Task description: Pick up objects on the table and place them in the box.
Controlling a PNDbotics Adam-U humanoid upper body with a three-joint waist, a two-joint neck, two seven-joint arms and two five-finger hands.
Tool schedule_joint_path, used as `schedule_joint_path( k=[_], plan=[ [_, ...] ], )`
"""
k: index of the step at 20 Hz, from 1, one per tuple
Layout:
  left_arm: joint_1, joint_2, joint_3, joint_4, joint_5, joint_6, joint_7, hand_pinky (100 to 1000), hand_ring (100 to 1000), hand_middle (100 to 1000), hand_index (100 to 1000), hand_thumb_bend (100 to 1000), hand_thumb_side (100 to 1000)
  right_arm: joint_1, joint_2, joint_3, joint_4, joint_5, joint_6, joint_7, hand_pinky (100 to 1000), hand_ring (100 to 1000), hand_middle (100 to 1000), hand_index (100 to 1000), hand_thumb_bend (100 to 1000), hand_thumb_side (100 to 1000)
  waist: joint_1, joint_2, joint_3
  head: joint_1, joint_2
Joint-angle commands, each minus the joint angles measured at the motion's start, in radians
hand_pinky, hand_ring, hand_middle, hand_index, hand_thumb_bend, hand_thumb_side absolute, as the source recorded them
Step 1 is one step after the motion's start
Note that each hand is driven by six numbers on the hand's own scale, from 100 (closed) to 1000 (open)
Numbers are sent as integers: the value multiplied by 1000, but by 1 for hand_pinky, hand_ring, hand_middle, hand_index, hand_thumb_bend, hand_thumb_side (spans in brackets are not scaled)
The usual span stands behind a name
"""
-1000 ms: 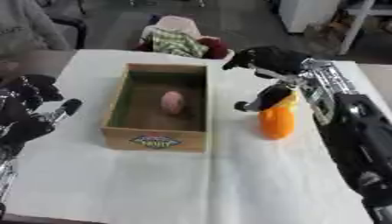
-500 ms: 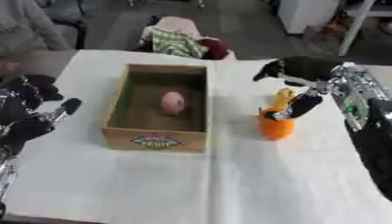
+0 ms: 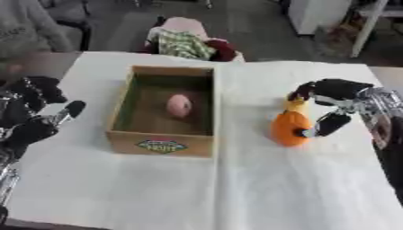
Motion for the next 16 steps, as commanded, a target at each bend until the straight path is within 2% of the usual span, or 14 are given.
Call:
schedule_joint_path(
  k=[1, 2, 3, 4, 5, 6, 8, 9, 10, 16],
  plan=[
    [-6, 23, 10, -14, -4, -1, 2, 697, 534, 487, 633, 671, 107, -14, -11, -11, 13, 43, -2, -9, 703, 770, 804, 866, 439, 508, 3, -12, 0, 2, -8],
    [-6, 23, 10, -14, -4, -1, 2, 697, 534, 487, 633, 671, 108, -14, -9, -12, 14, 49, -5, -12, 700, 765, 793, 815, 375, 513, 3, -12, 0, 2, -9],
    [-6, 23, 10, -13, -4, -1, 2, 697, 534, 487, 633, 670, 108, -14, -8, -13, 13, 54, -6, -17, 699, 764, 790, 793, 348, 513, 3, -12, 0, 2, -9],
    [-6, 23, 9, -13, -4, -1, 2, 697, 534, 487, 633, 670, 108, -15, -8, -14, 10, 57, -6, -25, 690, 750, 760, 670, 215, 492, 2, -12, -1, 2, -9],
    [-6, 23, 9, -13, -4, -1, 2, 697, 534, 487, 633, 670, 108, -15, -8, -15, 5, 58, -6, -35, 689, 747, 755, 655, 202, 488, 2, -13, -1, 2, -9],
    [-6, 23, 9, -13, -3, -1, 2, 697, 534, 487, 633, 669, 108, -16, -8, -17, -3, 56, -4, -48, 675, 727, 726, 535, 100, 438, 2, -13, -1, 2, -9],
    [-6, 23, 9, -13, -3, -1, 2, 697, 534, 487, 633, 669, 109, -16, -8, -18, -17, 49, 0, -78, 670, 720, 716, 509, 100, 419, 2, -13, -1, 3, -9],
    [-6, 23, 9, -13, -3, -1, 2, 698, 534, 487, 633, 668, 110, -17, -8, -21, -25, 44, 3, -93, 657, 700, 689, 431, 100, 370, 2, -13, -1, 3, -9],
    [-6, 23, 9, -13, -3, -1, 2, 698, 534, 487, 633, 667, 110, -18, -8, -23, -36, 35, 6, -109, 653, 694, 680, 412, 100, 352, 2, -13, -1, 3, -9],
    [-6, 23, 9, -14, -2, 0, 2, 698, 534, 488, 633, 665, 111, -32, -4, -30, -117, -37, 4, -177, 642, 673, 660, 417, 100, 290, 4, -14, 0, 3, -9]
  ],
)
